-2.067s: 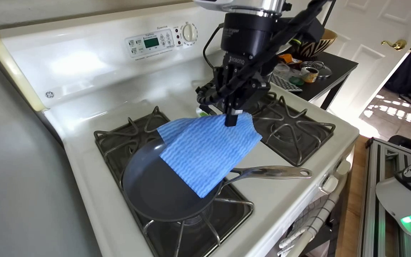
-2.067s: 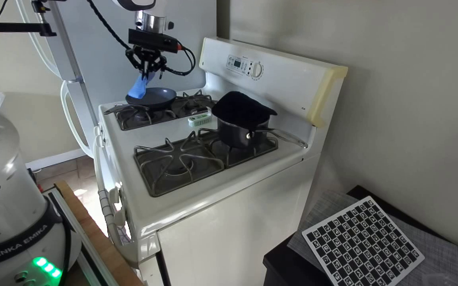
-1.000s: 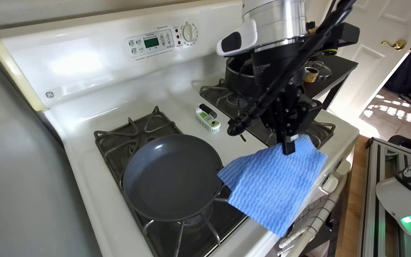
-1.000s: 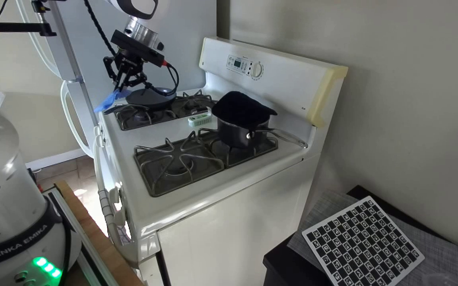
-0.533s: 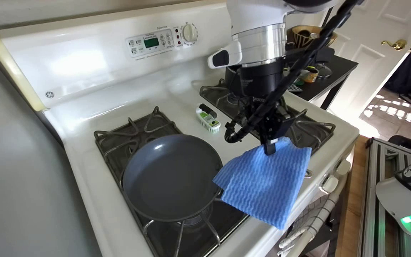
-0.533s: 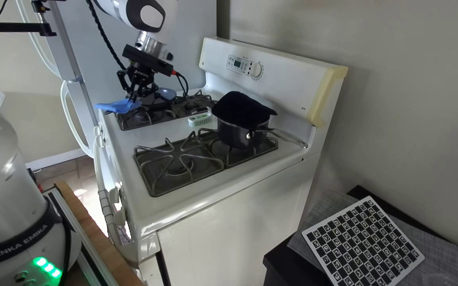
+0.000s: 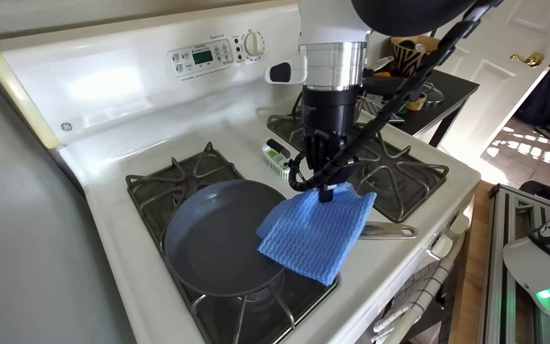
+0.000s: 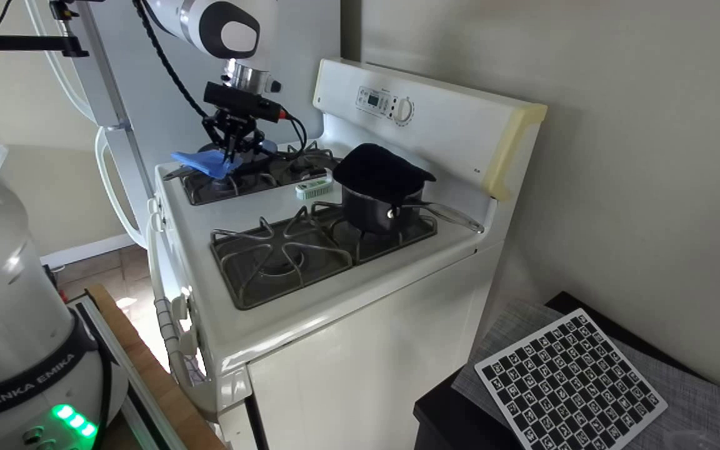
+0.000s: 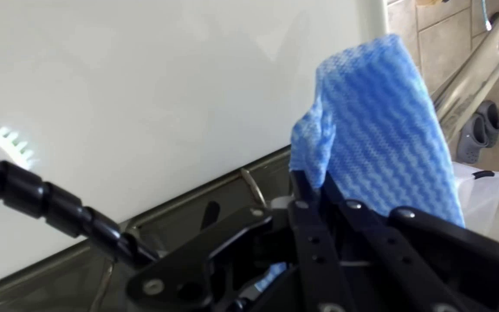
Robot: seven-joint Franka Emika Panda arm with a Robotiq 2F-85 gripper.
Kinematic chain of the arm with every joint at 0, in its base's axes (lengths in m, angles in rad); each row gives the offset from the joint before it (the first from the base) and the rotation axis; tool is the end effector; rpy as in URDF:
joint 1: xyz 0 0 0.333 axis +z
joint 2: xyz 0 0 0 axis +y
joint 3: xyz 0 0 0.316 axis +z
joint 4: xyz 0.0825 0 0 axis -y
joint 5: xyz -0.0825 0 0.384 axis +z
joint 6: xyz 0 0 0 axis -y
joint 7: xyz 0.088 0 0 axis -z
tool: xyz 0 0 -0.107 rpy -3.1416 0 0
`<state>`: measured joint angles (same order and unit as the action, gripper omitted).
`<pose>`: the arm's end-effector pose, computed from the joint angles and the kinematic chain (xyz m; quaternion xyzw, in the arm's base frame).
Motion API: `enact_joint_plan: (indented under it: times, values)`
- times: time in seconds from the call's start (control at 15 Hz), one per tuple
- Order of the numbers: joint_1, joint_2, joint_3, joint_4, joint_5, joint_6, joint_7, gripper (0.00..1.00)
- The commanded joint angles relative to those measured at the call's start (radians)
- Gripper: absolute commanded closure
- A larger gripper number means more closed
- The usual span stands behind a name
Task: Move the pan forward, then use the blue towel to wipe the handle of the pan
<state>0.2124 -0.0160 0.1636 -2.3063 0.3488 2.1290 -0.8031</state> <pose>0.4521 0.1947 0.3414 -0.8737 -0.4598 0.0483 0.1517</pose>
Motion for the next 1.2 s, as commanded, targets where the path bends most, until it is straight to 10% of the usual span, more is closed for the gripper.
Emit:
enact_joint_plan:
  times: [0.0,0.6,1.13]
  values:
    - [-0.001,-0.002,0.016,-0.018,-0.008,0.098,0.029,1.0]
    - [0.007,-0.069,0.022,-0.007,0.061,0.157,0.007,1.0]
    - [0.019,-0.184,-0.024,0.047,0.277,-0.171,-0.132,1.0]
